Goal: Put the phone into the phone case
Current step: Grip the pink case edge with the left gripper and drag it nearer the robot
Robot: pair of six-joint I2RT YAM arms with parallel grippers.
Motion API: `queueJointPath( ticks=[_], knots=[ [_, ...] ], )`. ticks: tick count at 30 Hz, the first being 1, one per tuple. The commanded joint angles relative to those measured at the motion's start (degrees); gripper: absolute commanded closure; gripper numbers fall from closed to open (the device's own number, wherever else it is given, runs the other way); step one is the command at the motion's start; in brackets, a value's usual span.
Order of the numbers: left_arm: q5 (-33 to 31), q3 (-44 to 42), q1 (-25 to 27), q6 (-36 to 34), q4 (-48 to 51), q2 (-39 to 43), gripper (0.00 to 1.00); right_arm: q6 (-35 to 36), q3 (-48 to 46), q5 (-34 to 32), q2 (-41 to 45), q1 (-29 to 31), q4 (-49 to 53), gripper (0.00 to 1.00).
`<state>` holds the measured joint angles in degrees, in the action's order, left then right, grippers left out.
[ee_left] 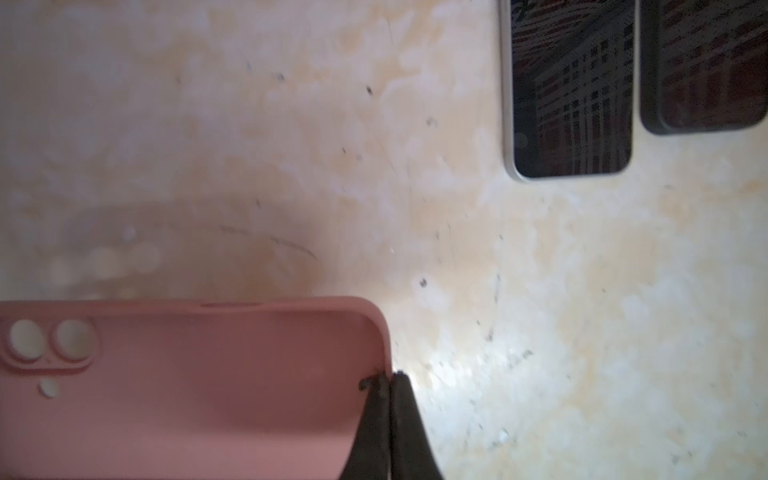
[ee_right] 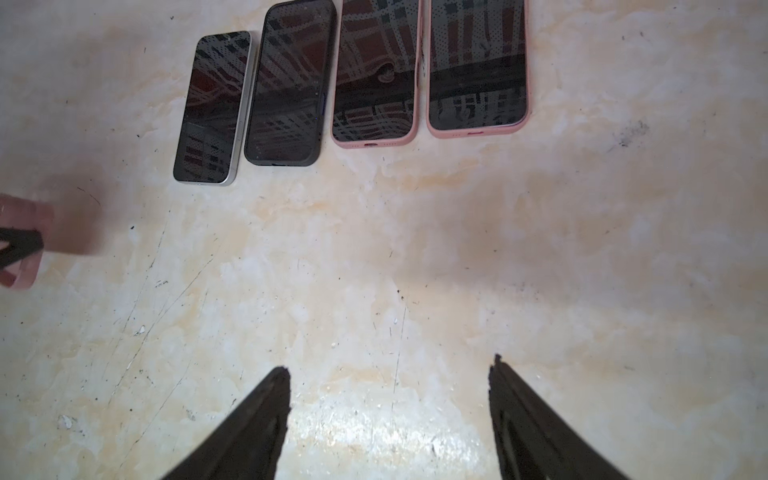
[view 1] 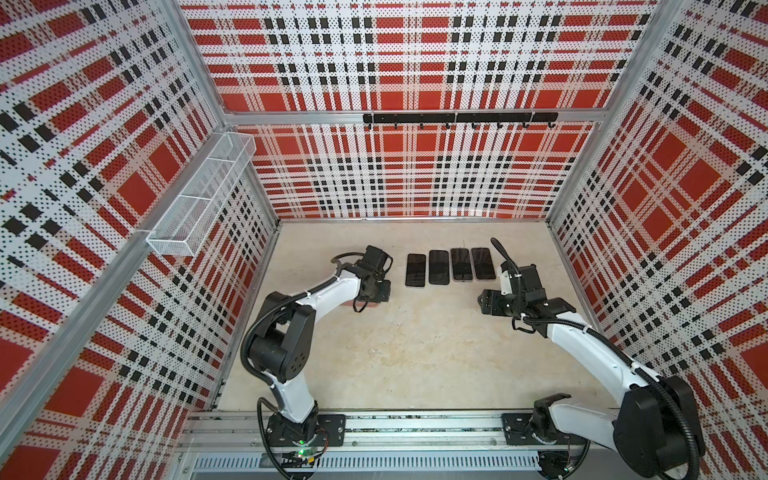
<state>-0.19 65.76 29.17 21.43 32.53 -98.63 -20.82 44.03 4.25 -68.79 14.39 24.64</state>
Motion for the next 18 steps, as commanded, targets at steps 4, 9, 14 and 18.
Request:
queueJointPath(
  ticks=[4,9,14,18],
  knots=[
    [-1.67,-6.74,13.69,22.93,-2.53,8.28,1.00,2.27,-1.22,3.24,-0.50,-2.31,-4.17,0.23],
    [-4.60,-6.81,22.13,31.57,-5.95,8.17,1.00,2.04,-3.32,5.20,-1.05,-2.53,-6.43,0.23],
    [-7.15,-3.00,26.95,33.15,-5.82,1.92,1.00,2.05,-4.19,6.15,-1.25,-2.53,-6.89,0.23],
    [-7.37,0.00,28.34,32.59,-5.83,-2.68,0.99,2.16,-4.49,6.22,-0.78,-2.53,-6.90,0.22]
  ],
)
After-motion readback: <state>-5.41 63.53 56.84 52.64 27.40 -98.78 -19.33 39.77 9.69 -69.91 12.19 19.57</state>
